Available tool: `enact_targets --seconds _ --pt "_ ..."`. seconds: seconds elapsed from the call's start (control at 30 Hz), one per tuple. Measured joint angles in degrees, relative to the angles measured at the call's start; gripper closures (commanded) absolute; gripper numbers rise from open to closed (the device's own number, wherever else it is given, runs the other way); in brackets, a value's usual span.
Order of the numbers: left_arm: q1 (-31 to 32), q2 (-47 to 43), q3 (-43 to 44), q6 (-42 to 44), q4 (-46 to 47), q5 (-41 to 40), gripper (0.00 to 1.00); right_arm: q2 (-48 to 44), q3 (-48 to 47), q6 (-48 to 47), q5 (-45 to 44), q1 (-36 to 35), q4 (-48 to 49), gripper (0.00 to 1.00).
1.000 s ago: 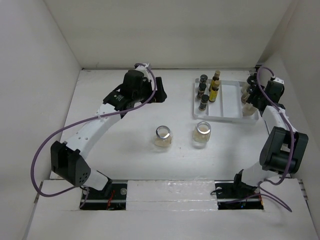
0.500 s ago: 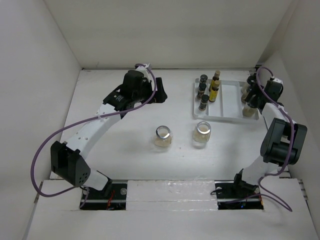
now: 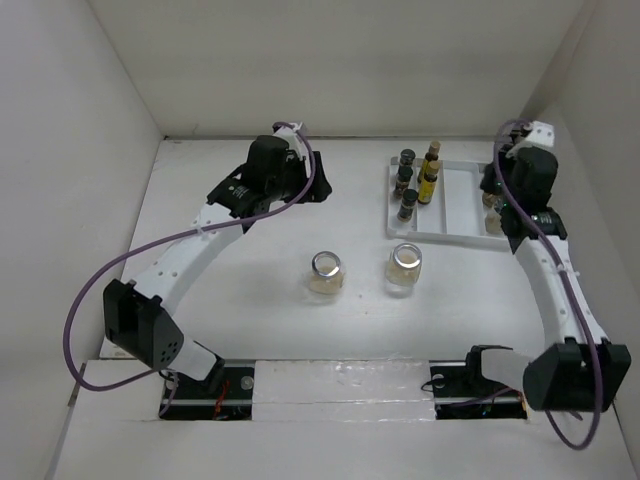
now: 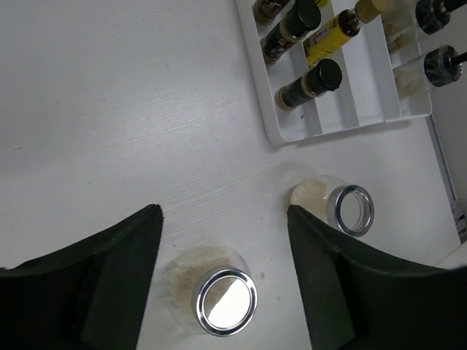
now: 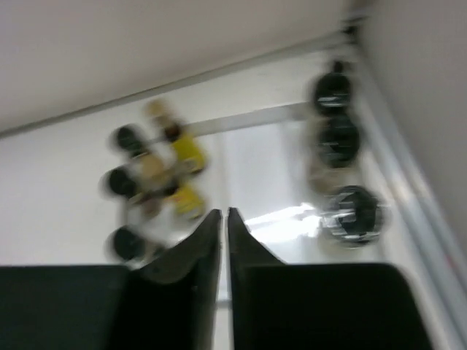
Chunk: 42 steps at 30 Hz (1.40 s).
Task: Organize the condiment bottles
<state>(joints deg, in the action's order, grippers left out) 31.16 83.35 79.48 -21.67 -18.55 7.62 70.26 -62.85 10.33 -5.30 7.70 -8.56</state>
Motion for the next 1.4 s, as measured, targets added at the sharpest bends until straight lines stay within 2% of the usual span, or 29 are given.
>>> enact_targets --seconds 0.03,0.07,0.1,0.13,0.17,0.23,0.37,0.4,0.43,0.57,0.83,1.27,1.4 --pt "0.02 0.26 0.59 0.13 -0.07 0.04 0.45 -2.23 0.04 -0.02 0.5 -3.78 -1.25 0.93" --pt "0.02 0.52 1.2 0.17 -0.09 0.04 0.52 -4.09 0.37 0.11 1.11 -7.61 -2.67 0.87" --pt "0.02 0.79 1.68 0.22 -0.04 0.09 0.61 -5.75 0.92 0.2 1.68 -11.56 -4.52 0.58" --pt "0.02 1.01 2.14 0.17 -0.09 0.11 0.61 -7.19 1.6 0.55 2.12 -14.93 -6.73 0.4" --pt "0.02 1.25 2.49 0.42 -0.02 0.15 0.61 -8.48 2.47 0.35 2.58 -18.1 -9.51 0.24" --pt "0.02 1.68 3.02 0.48 -0.09 0.13 0.61 -10.05 3.63 0.24 3.58 -22.56 -16.02 0.0" --pt "0.02 2.99 3.54 0.59 -0.04 0.44 0.47 -9.33 3.76 0.09 4.24 -26.03 -29.66 0.0" --pt "0.02 3.3 3.54 0.61 -0.11 0.52 0.38 -8.7 3.76 0.09 4.24 -26.47 -32.46 0.0" --pt "0.02 3.61 3.54 0.76 -0.24 0.55 0.34 -7.91 3.76 0.13 4.26 -26.95 -34.88 0.0" --pt "0.02 4.17 3.54 0.68 -0.63 0.55 0.2 -4.92 3.76 0.72 5.16 -28.39 -39.21 0.0" --pt "0.02 4.26 3.54 0.63 -1.07 1.01 0.19 1.95 3.32 2.14 5.79 -34.93 -39.39 0.0" --pt "0.02 4.35 3.54 0.61 -1.01 2.1 0.19 8.41 3.32 1.55 3.13 -31.71 -32.39 0.0" --pt "0.02 4.57 3.54 0.61 -0.98 2.27 0.19 10.27 3.32 1.42 3.06 -31.71 -30.91 0.03"
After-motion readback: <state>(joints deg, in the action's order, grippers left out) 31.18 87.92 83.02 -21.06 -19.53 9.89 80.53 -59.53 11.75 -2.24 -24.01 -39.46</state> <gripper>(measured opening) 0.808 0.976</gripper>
